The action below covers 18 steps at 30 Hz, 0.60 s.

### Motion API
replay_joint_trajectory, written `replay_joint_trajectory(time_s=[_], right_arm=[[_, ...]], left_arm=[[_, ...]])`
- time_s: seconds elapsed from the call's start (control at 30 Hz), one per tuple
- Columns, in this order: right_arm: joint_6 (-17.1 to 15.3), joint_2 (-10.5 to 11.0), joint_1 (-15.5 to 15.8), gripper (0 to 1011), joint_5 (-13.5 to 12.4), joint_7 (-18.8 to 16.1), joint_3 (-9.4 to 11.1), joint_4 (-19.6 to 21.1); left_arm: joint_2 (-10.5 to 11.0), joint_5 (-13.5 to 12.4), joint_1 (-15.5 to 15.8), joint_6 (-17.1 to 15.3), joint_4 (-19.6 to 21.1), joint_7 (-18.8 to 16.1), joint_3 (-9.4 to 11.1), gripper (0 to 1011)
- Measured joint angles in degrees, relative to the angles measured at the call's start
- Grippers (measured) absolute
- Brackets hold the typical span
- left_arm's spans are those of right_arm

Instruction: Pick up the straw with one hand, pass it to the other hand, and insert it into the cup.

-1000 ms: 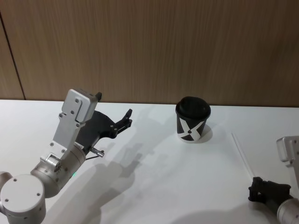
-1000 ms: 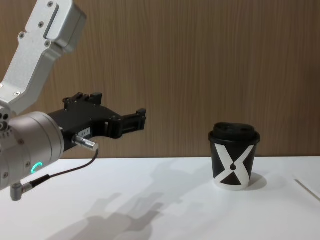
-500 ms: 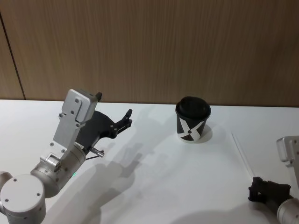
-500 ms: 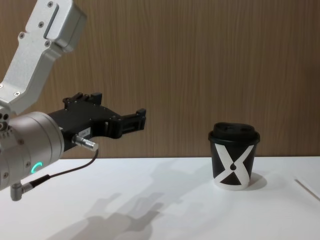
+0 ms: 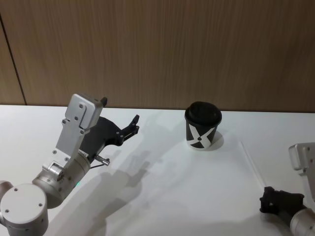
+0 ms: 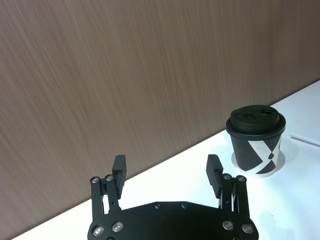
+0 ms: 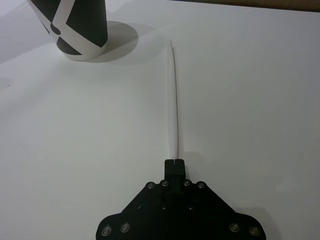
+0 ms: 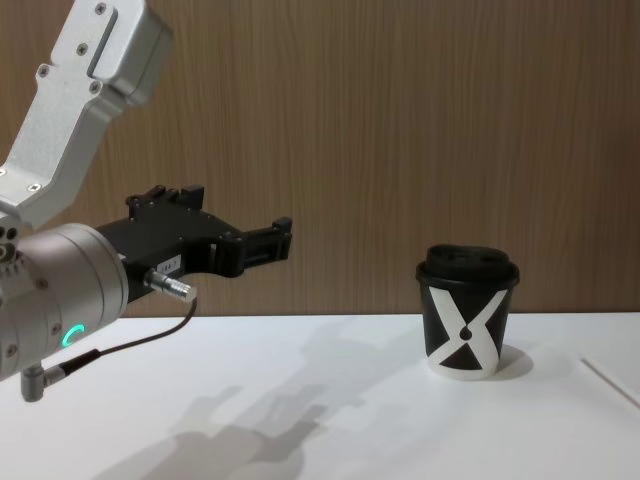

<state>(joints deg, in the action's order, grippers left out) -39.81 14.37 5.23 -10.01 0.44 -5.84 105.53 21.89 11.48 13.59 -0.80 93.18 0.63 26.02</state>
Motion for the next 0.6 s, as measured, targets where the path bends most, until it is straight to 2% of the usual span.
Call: replay_joint_trajectory(time_s=[0.27, 0.6], right_arm=[[1.17, 0.35, -0.04, 0, 0.72, -0.57, -0.9, 0.76], [3.33, 0.92, -0.23, 0, 2.86, -0.49, -1.91, 2.6]], left_arm=[[0.0, 0.0, 0.0, 0.0, 0.0, 0.0, 0.0, 1003], [0.0, 0.0, 0.0, 0.0, 0.0, 0.0, 0.0, 1003]])
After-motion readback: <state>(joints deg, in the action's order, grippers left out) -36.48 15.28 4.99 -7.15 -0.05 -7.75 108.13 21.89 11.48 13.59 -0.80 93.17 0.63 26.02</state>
